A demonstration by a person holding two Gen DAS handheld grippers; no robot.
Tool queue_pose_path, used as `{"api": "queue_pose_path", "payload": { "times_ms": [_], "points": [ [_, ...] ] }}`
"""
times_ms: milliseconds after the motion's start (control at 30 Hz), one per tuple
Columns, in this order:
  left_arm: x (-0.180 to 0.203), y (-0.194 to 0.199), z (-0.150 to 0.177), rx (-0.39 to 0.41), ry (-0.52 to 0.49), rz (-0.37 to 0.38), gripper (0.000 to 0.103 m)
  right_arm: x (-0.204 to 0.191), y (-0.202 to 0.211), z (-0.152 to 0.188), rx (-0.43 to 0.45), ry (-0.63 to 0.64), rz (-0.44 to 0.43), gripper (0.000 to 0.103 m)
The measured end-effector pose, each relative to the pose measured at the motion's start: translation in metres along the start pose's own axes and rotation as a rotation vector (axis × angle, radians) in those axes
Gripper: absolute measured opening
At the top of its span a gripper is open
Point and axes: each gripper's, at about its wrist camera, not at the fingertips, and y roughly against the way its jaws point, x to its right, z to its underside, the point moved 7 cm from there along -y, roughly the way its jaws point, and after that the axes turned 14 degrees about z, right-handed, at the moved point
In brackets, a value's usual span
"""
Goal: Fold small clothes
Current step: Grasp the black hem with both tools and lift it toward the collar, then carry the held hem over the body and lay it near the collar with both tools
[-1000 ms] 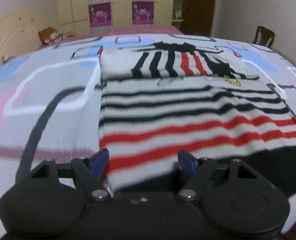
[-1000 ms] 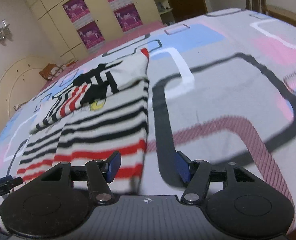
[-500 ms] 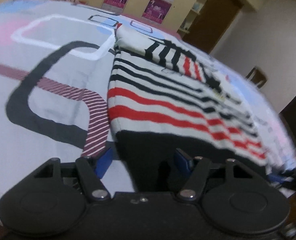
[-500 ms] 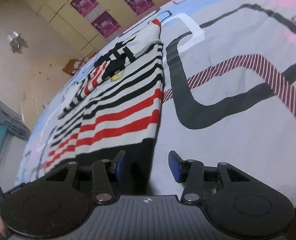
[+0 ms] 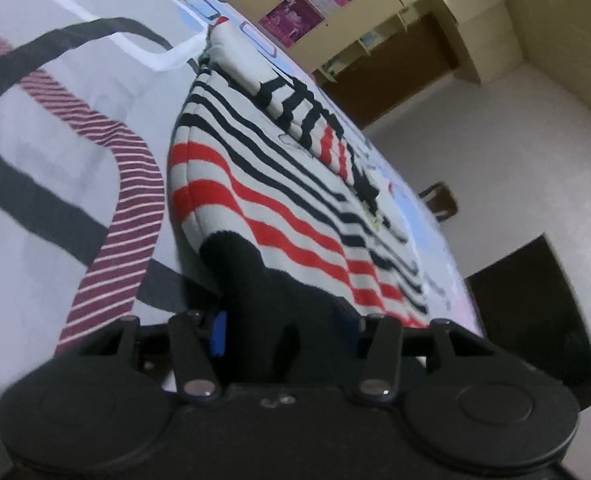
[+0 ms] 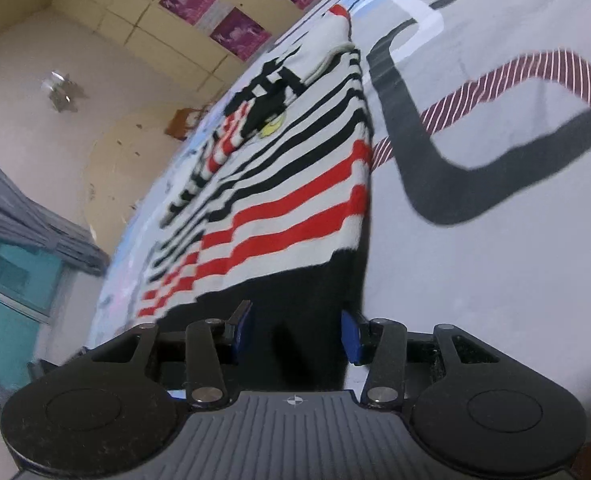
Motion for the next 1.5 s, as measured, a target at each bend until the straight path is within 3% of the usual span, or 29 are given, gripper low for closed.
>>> {"api": "queue_pose_path", "payload": {
  "times_ms": [33, 100, 167, 233, 267, 300, 367, 467, 633, 900, 1033, 1167, 1233, 1267, 1333, 1433, 1500],
  "points": [
    [-0.003, 0.0, -0.002, 0.008, 0.019, 0.014, 0.048, 0.001, -0.001, 0.0, -0.001, -0.022, -0.018, 0.042],
    [-0.006, -0.003, -0.008, 0.016, 0.038, 0.023, 0.046, 0.002, -0.009, -0.002, -0.017, -0.053, -0.033, 0.023],
    [-0.007, -0.008, -0.013, 0.021, 0.044, 0.026, 0.045, -0.001, -0.014, -0.005, -0.014, -0.042, -0.024, 0.019],
    [-0.007, -0.01, -0.015, 0.01, 0.057, 0.039, 0.034, -0.004, -0.013, -0.007, -0.009, -0.046, -0.039, 0.007],
    [-0.005, -0.01, -0.013, -0.003, 0.053, 0.033, 0.026, -0.006, -0.01, -0.007, -0.001, -0.043, -0.042, 0.006],
    [-0.003, -0.007, -0.011, -0.007, 0.042, 0.036, 0.025, -0.007, -0.005, -0.006, 0.009, -0.032, -0.044, 0.006],
    [-0.001, 0.0, -0.007, -0.003, 0.015, 0.029, 0.025, -0.006, 0.002, -0.005, 0.025, -0.022, -0.052, 0.006],
    [-0.003, 0.009, -0.011, 0.067, 0.024, 0.055, 0.025, -0.004, -0.001, -0.007, 0.024, -0.027, -0.053, 0.006],
    [-0.012, -0.004, -0.016, 0.053, 0.015, -0.006, 0.034, -0.015, -0.008, -0.017, 0.029, -0.02, -0.042, 0.006],
    [-0.017, -0.018, -0.038, 0.087, 0.002, -0.024, 0.04, 0.001, -0.022, -0.026, 0.049, -0.019, 0.099, 0.007],
    [-0.016, -0.021, -0.036, 0.048, -0.002, -0.025, 0.04, 0.003, -0.028, -0.033, 0.027, -0.053, 0.097, 0.007],
    [-0.01, -0.01, -0.015, -0.016, -0.017, -0.028, 0.031, -0.004, -0.023, -0.011, -0.032, 0.016, 0.054, 0.006],
    [-0.008, -0.01, -0.007, -0.051, -0.052, -0.054, 0.02, -0.003, -0.021, -0.004, -0.03, 0.015, 0.025, 0.006],
    [-0.008, -0.009, -0.006, -0.055, -0.063, -0.073, 0.009, -0.003, -0.021, -0.004, -0.021, 0.017, 0.018, 0.005],
    [-0.006, -0.002, -0.012, -0.003, -0.038, -0.058, 0.006, -0.003, -0.016, -0.008, 0.001, 0.001, -0.01, 0.004],
    [0.011, 0.021, -0.026, 0.151, -0.04, 0.042, 0.006, -0.011, 0.011, -0.022, 0.094, 0.007, -0.079, 0.004],
    [0.004, 0.019, -0.026, 0.139, -0.037, -0.014, 0.006, -0.008, 0.019, -0.029, 0.136, 0.004, -0.085, 0.004]
  ]
}}
